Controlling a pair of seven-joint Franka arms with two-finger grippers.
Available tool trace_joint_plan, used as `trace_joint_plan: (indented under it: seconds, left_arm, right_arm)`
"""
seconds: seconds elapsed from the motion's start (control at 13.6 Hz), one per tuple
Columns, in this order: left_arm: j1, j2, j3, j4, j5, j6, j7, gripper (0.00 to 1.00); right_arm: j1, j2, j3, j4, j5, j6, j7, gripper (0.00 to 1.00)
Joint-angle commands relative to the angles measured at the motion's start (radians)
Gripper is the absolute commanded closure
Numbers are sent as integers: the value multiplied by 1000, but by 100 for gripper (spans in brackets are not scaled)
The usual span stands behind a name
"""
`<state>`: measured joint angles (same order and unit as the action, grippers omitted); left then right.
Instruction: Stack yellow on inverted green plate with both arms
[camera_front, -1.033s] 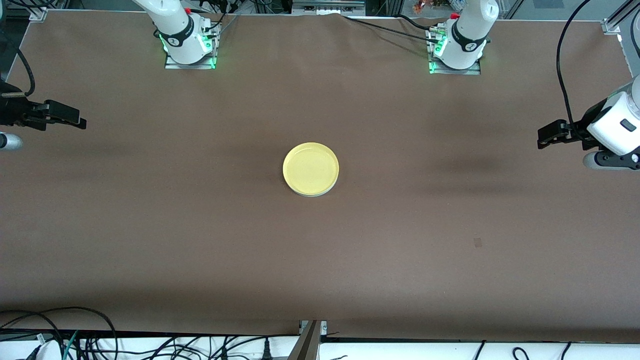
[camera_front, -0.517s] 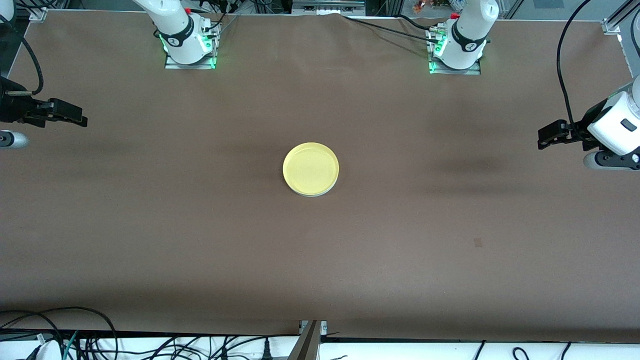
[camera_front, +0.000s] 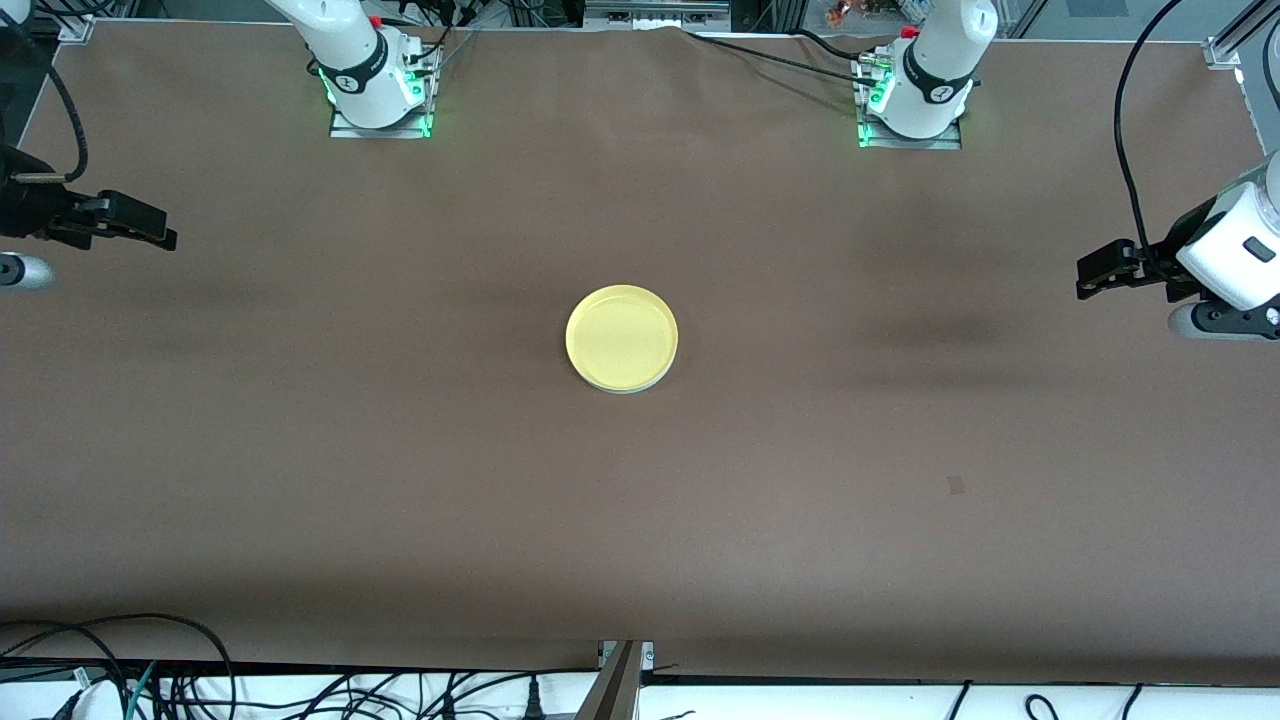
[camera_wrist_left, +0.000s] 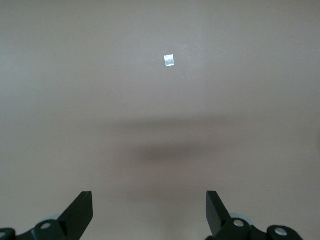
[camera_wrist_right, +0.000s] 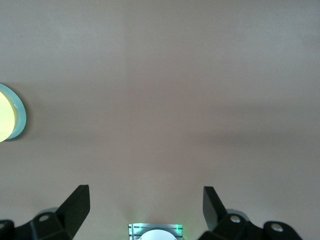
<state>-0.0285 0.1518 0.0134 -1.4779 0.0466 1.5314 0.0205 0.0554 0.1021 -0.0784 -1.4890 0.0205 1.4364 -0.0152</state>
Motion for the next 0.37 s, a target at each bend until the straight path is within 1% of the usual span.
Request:
trace_joint_plan:
  seconds: [0.0, 0.3]
  left_arm:
    - [4, -2, -1, 16, 7, -4, 12, 0]
    - [5, -2, -1, 16, 7, -4, 10, 0]
  right_arm:
    - [-17, -21, 35, -13, -11, -2, 21, 0]
    - [-16, -12, 40, -10, -11, -7, 14, 0]
